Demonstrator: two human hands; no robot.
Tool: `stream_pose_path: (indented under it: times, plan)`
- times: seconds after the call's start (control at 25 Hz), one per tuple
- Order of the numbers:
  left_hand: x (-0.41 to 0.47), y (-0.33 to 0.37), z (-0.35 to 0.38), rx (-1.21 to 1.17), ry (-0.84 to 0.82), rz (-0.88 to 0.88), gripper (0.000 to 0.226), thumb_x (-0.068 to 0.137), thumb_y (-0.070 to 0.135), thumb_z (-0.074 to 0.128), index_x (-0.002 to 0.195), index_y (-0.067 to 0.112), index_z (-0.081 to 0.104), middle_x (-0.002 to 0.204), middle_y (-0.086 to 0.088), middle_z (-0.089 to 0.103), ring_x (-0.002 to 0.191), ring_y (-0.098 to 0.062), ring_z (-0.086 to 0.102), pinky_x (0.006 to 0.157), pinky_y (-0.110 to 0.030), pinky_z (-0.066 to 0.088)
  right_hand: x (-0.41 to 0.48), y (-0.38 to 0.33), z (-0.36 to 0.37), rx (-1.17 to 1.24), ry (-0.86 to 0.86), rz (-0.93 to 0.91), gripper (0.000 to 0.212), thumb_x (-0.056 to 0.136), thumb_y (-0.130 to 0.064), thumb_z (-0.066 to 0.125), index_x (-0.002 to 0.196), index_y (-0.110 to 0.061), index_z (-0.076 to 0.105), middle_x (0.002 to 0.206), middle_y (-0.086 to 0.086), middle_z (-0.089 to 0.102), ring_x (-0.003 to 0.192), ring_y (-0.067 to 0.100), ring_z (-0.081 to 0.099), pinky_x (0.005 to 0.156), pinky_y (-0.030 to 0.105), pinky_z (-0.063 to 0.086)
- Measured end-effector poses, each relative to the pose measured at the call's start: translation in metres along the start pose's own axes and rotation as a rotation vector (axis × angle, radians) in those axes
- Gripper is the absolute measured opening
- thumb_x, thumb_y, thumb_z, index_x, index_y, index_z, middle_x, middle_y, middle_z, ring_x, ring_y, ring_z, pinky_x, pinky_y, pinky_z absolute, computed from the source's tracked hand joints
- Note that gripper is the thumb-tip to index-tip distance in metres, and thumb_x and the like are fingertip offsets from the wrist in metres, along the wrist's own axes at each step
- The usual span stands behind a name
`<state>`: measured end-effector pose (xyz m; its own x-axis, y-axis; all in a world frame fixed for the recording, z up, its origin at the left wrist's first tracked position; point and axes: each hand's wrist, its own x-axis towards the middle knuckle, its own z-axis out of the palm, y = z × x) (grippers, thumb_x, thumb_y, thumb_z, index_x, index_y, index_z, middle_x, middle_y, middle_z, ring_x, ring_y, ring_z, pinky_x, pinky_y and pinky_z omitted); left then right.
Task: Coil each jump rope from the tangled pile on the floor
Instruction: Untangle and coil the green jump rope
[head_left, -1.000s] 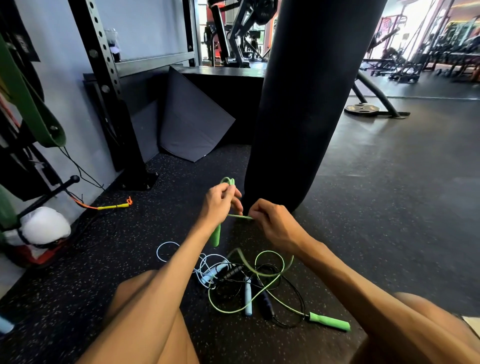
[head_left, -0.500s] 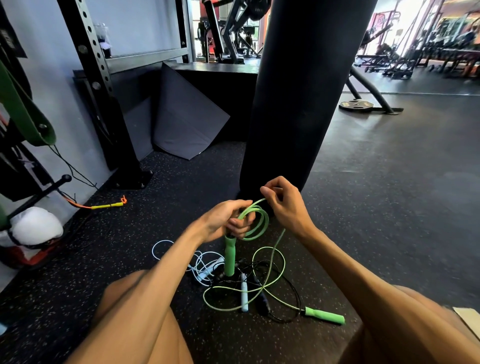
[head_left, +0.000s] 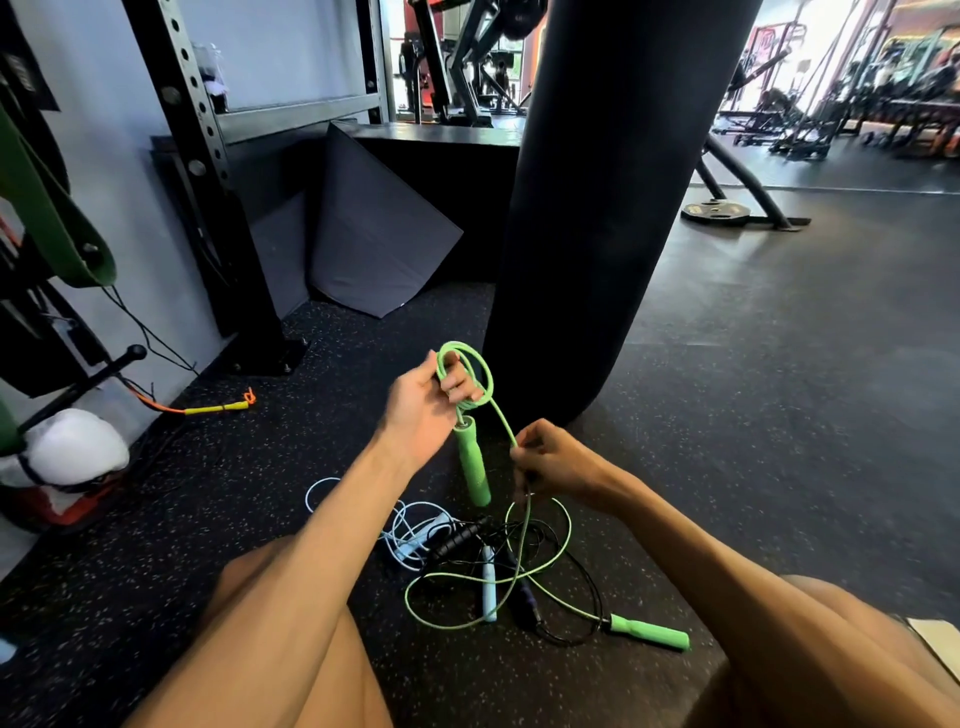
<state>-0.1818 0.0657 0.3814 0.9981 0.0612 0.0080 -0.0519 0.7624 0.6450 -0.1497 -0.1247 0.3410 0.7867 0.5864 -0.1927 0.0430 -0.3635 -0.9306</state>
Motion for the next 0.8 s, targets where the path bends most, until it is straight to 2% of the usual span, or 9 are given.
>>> stream_pose_path:
  times: [0.12, 0.2, 0.28, 0.4, 0.52, 0.64, 0.72, 0.8]
  plan:
    - [0.005, 0.003, -0.006, 0.065, 0.186, 0.137, 0.038, 0.107, 0.028, 0.029, 0.085, 0.009, 0.053, 0.057, 0.001, 0.039, 0.048, -0.013, 0.039, 0.067, -0.029, 0.042, -0.007, 0.000, 0.003, -0.041, -0.155, 0.057, 0.011, 0.100, -0.010, 0.052, 0.103, -0.003, 0.044, 0.079, 0.019, 0.068, 0.072, 0.037, 0.069, 0.067, 0.046, 0.057]
    - [0.007, 0.001, -0.010, 0.197, 0.251, 0.225, 0.038, 0.107, 0.026, 0.029, 0.084, 0.007, 0.052, 0.056, -0.002, 0.045, 0.050, -0.017, 0.046, 0.065, -0.033, 0.049, -0.008, -0.003, 0.007, -0.075, -0.193, 0.049, 0.013, 0.099, -0.012, 0.054, 0.104, -0.003, 0.046, 0.076, 0.017, 0.068, 0.065, 0.033, 0.069, 0.059, 0.039, 0.056]
    - [0.008, -0.005, -0.012, 0.435, 0.276, 0.313, 0.037, 0.107, 0.024, 0.031, 0.084, 0.006, 0.053, 0.056, -0.005, 0.049, 0.051, -0.022, 0.050, 0.064, -0.037, 0.051, -0.007, -0.006, 0.011, -0.173, -0.180, -0.047, 0.011, 0.099, -0.011, 0.055, 0.099, -0.002, 0.049, 0.069, 0.013, 0.065, 0.057, 0.029, 0.065, 0.049, 0.032, 0.048]
    - [0.011, -0.015, -0.019, 0.840, 0.261, 0.387, 0.035, 0.106, 0.023, 0.037, 0.083, 0.006, 0.057, 0.051, -0.002, 0.057, 0.048, -0.024, 0.056, 0.061, -0.034, 0.049, -0.004, -0.015, 0.017, -0.316, -0.126, -0.219, 0.009, 0.098, -0.013, 0.056, 0.092, -0.007, 0.057, 0.065, 0.006, 0.061, 0.054, 0.020, 0.057, 0.050, 0.031, 0.047]
    - [0.011, -0.019, -0.025, 1.113, 0.179, 0.365, 0.035, 0.105, 0.024, 0.042, 0.078, 0.010, 0.060, 0.052, -0.003, 0.061, 0.045, -0.018, 0.059, 0.055, -0.030, 0.049, -0.009, -0.027, 0.018, -0.300, -0.101, -0.319, 0.011, 0.100, -0.015, 0.053, 0.092, -0.008, 0.056, 0.064, 0.004, 0.057, 0.051, 0.013, 0.053, 0.048, 0.026, 0.045]
    - [0.006, -0.020, -0.022, 1.361, 0.114, 0.293, 0.037, 0.104, 0.027, 0.045, 0.073, 0.014, 0.062, 0.052, -0.001, 0.059, 0.040, -0.009, 0.054, 0.049, -0.025, 0.046, -0.011, -0.037, 0.012, -0.297, -0.016, -0.358, 0.017, 0.101, -0.020, 0.053, 0.092, -0.007, 0.058, 0.062, -0.002, 0.053, 0.050, 0.008, 0.048, 0.047, 0.022, 0.040]
    - [0.004, -0.021, -0.021, 1.421, 0.050, 0.161, 0.039, 0.104, 0.026, 0.043, 0.070, 0.015, 0.058, 0.050, -0.001, 0.054, 0.035, -0.007, 0.048, 0.041, -0.022, 0.039, -0.008, -0.042, 0.004, -0.387, 0.076, -0.386, 0.022, 0.100, -0.026, 0.054, 0.088, -0.009, 0.063, 0.064, -0.004, 0.054, 0.053, 0.003, 0.046, 0.051, 0.021, 0.038]
    - [0.003, -0.023, -0.022, 1.362, -0.060, -0.012, 0.043, 0.104, 0.029, 0.042, 0.068, 0.012, 0.058, 0.046, 0.000, 0.044, 0.032, -0.007, 0.038, 0.038, -0.021, 0.030, -0.007, -0.045, -0.005, -0.380, 0.163, -0.388, 0.022, 0.099, -0.026, 0.056, 0.087, -0.011, 0.067, 0.066, -0.007, 0.057, 0.055, -0.001, 0.048, 0.053, 0.018, 0.037]
